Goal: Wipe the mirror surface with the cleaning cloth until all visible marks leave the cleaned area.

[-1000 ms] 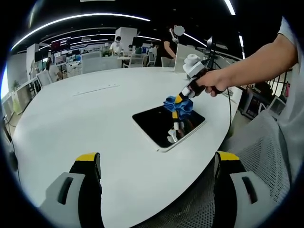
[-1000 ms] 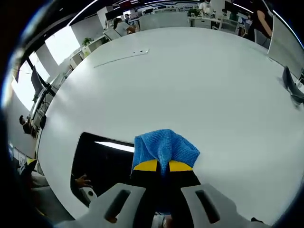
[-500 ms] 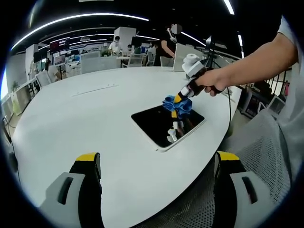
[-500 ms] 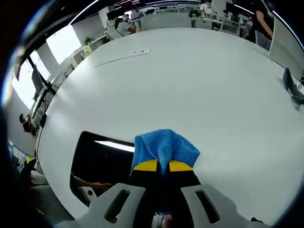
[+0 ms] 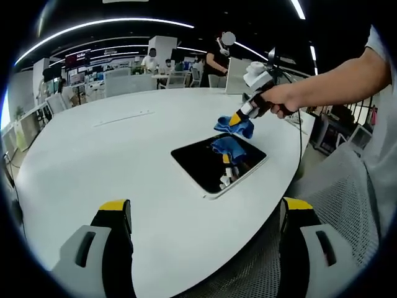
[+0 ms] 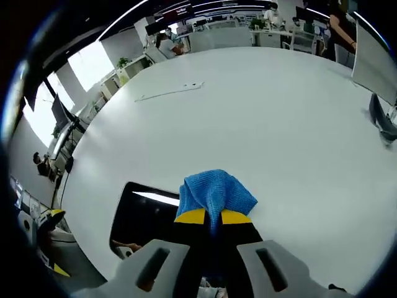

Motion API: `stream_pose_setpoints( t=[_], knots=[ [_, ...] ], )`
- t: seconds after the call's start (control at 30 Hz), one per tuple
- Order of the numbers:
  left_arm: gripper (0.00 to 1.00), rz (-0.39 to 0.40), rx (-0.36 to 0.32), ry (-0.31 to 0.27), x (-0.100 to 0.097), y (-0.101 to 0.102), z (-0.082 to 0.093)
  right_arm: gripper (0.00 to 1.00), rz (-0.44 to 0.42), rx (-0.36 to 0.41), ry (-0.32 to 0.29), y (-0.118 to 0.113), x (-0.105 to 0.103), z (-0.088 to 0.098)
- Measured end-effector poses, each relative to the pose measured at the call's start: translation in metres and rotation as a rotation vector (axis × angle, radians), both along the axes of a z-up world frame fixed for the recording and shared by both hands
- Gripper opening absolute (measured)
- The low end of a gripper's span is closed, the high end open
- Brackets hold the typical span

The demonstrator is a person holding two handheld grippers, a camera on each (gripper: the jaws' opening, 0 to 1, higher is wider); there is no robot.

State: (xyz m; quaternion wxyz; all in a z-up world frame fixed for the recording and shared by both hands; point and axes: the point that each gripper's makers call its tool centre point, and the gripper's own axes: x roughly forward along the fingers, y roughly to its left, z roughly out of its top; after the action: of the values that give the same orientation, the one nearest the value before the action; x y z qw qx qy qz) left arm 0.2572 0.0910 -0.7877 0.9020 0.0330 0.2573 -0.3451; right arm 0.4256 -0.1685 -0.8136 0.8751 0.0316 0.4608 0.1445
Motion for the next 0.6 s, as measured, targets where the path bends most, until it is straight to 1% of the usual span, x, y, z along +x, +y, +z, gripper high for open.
stream_pose_setpoints(
  t=[0.23, 0.37, 0.47, 0.6],
  knots=[
    [0.99, 0.007, -0.009, -0.010, 0.001, 0.001, 0.003, 0.01, -0.015, -0.007, -0.032, -0.017, -0.005, 0.021],
    [0.99, 0.013, -0.012, -0.015, 0.002, 0.002, 0.004, 0.01, -0.027, -0.014, -0.038, -0.028, -0.007, 0.025],
    [0.99, 0.012, -0.012, -0.018, 0.001, 0.001, 0.005, 0.01, -0.045, -0.022, -0.041, -0.040, -0.012, 0.029],
    [0.99, 0.013, -0.013, -0.019, 0.002, 0.001, 0.005, 0.01, -0.066, -0.028, -0.041, -0.054, -0.018, 0.031]
  ],
)
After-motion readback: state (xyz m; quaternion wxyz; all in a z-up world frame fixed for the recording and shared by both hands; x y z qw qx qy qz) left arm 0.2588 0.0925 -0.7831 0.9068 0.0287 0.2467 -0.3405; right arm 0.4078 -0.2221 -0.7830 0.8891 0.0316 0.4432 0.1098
